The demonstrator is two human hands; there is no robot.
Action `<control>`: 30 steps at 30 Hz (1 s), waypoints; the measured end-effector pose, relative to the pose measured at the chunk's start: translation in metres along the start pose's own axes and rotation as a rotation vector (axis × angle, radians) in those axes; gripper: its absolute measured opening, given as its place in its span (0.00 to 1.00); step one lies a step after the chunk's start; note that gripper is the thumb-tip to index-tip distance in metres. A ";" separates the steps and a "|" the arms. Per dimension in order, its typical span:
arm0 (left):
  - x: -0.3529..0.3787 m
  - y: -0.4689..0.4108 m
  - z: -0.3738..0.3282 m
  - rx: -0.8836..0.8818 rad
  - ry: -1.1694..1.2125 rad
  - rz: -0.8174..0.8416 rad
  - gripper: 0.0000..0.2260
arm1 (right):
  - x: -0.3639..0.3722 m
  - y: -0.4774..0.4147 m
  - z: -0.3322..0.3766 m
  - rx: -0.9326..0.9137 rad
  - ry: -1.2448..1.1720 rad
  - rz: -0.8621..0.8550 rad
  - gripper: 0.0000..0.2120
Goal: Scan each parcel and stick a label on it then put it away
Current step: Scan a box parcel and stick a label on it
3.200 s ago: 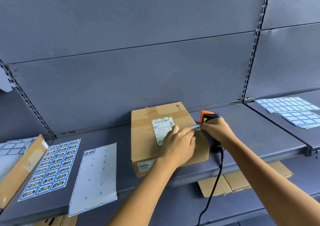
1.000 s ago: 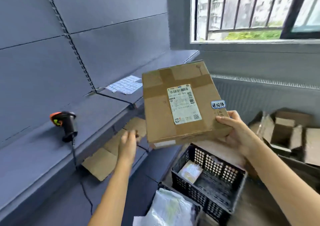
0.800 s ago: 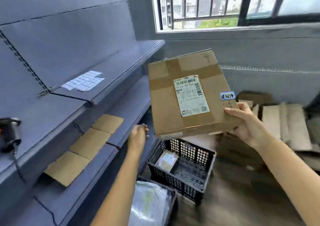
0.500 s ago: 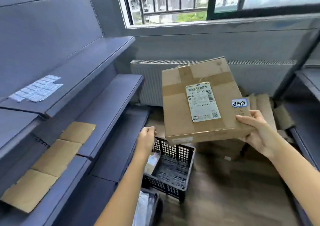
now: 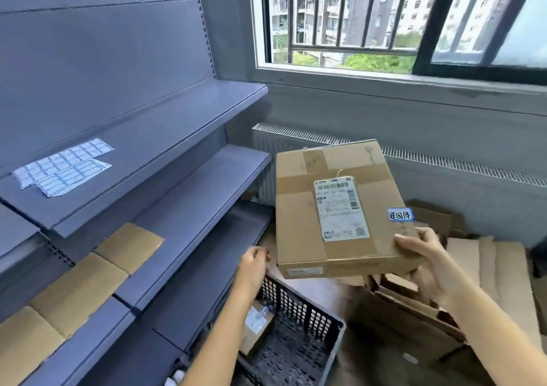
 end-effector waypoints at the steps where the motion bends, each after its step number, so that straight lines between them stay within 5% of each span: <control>1: -0.003 -0.007 -0.004 -0.007 -0.002 -0.019 0.11 | 0.005 -0.014 0.004 0.009 0.011 0.018 0.09; 14: -0.013 0.001 0.038 -0.264 0.249 -0.557 0.12 | 0.052 -0.189 -0.011 0.259 0.196 0.547 0.07; 17: 0.012 0.014 0.035 -0.299 0.344 -0.673 0.14 | 0.058 -0.214 -0.013 0.349 0.251 0.699 0.25; 20: 0.035 0.029 0.028 -0.334 0.478 -0.716 0.16 | 0.058 -0.227 -0.018 0.398 0.284 0.782 0.16; 23: 0.054 0.032 0.031 -0.358 0.771 -0.615 0.36 | 0.061 -0.231 -0.026 0.433 0.337 0.857 0.15; 27: 0.076 0.013 0.040 -0.227 1.022 -0.503 0.21 | 0.063 -0.240 -0.055 0.514 0.330 0.890 0.09; 30: 0.084 -0.005 0.076 -0.186 1.137 -0.627 0.26 | 0.064 -0.250 -0.090 0.553 0.364 0.923 0.11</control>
Point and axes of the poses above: each hand's wrist, its own y-axis away from the middle knuckle, its own x-axis out of the palm, z = x × y, the point moved 1 cm from there along -y, towards the middle knuckle, and after that the axes turned 9 degrees about z, right-handed, at the moved point
